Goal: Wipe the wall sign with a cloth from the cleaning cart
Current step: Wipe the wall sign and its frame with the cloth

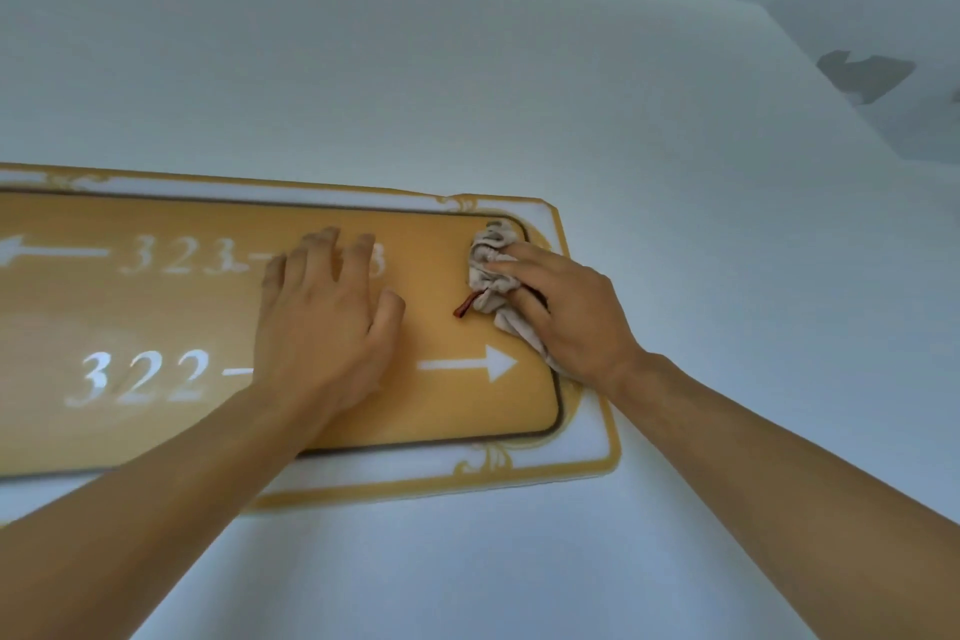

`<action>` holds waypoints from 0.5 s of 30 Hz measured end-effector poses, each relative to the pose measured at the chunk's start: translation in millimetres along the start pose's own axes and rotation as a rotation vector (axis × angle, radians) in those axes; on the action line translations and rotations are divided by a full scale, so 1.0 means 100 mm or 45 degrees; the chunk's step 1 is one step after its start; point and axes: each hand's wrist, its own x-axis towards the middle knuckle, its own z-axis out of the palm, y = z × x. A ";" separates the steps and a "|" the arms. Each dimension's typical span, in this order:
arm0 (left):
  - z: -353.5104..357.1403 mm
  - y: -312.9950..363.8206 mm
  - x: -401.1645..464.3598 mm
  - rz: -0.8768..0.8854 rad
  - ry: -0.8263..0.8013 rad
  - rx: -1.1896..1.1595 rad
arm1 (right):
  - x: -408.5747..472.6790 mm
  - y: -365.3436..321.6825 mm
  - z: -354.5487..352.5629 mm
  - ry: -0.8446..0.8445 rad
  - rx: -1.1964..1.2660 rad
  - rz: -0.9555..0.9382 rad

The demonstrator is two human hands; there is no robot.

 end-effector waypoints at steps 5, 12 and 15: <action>-0.06 0.01 -0.37 0.065 -0.100 0.053 | -0.49 -0.24 0.01 0.019 0.017 0.009; -0.25 -0.09 -1.00 0.057 -0.223 0.118 | -1.07 -0.63 -0.04 -0.007 0.069 0.014; -0.25 -0.16 -1.30 0.078 -0.276 0.161 | -1.23 -0.71 -0.03 -0.028 0.102 0.051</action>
